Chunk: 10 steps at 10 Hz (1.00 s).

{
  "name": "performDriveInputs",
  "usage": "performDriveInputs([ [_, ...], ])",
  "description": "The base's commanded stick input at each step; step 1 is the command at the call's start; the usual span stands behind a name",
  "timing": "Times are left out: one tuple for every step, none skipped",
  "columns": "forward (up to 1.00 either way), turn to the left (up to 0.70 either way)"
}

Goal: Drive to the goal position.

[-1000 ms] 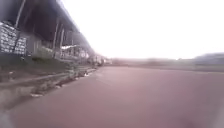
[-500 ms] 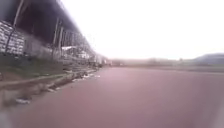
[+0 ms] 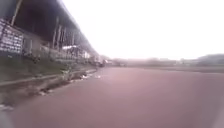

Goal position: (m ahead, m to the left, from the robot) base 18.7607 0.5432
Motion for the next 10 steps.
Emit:
performDriveInputs([
  [0.70,0.00],
  [0.70,0.00],
  [0.70,0.00],
  [0.70,0.00],
  [0.70,0.00],
  [0.70,0.00],
  [0.70,0.00],
  [0.70,0.00],
  [0.70,0.00],
  [0.70,0.00],
])
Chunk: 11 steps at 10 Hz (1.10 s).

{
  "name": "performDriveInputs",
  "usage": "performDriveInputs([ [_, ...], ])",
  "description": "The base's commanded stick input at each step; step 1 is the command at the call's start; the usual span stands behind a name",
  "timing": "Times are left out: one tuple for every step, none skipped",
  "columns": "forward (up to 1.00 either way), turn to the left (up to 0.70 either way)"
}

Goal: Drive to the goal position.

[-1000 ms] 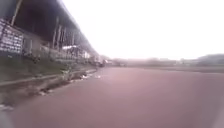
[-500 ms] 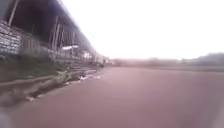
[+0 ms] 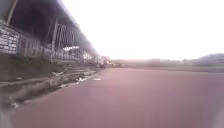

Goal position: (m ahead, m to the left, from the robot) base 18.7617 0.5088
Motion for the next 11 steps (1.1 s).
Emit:
performDriveInputs([
  [0.70,-0.05],
  [0.70,-0.32],
  [0.70,-0.35],
  [0.70,-0.24],
  [0.70,-0.01],
  [0.70,0.00],
  [0.70,0.00],
  [0.70,0.00],
  [0.70,0.00],
  [0.70,0.00],
  [0.70,0.00],
])
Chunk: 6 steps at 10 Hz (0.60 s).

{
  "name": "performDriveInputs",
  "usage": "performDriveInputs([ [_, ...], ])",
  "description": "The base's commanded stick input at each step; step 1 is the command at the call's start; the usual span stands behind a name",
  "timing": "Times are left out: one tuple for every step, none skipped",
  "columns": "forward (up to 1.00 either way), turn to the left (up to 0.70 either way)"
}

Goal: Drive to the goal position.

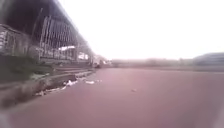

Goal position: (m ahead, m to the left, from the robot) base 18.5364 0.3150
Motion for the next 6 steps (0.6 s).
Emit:
performDriveInputs([
  [0.70,0.00],
  [0.70,0.00],
  [0.70,-0.09],
  [0.70,-0.34],
  [0.70,-0.11],
  [0.70,0.00],
])
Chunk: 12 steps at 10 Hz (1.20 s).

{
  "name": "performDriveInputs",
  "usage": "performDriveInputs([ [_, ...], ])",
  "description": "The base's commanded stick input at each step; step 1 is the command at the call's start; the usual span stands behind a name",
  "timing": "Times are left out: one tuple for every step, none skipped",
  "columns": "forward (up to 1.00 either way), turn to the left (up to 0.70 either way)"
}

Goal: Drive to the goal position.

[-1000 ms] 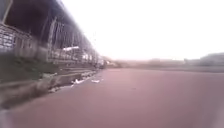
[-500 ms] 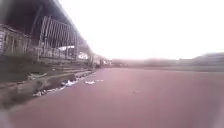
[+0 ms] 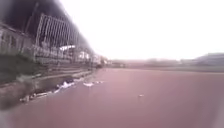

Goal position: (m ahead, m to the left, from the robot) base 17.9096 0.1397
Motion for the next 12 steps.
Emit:
performDriveInputs([
  [0.70,0.00],
  [0.70,0.00],
  [0.70,0.00],
  [0.70,0.00],
  [0.70,0.00],
  [0.70,0.00],
  [0.70,0.00],
  [0.70,0.00],
  [0.70,-0.35],
  [0.70,-0.31],
  [0.70,-0.06],
  [0.70,0.00],
])
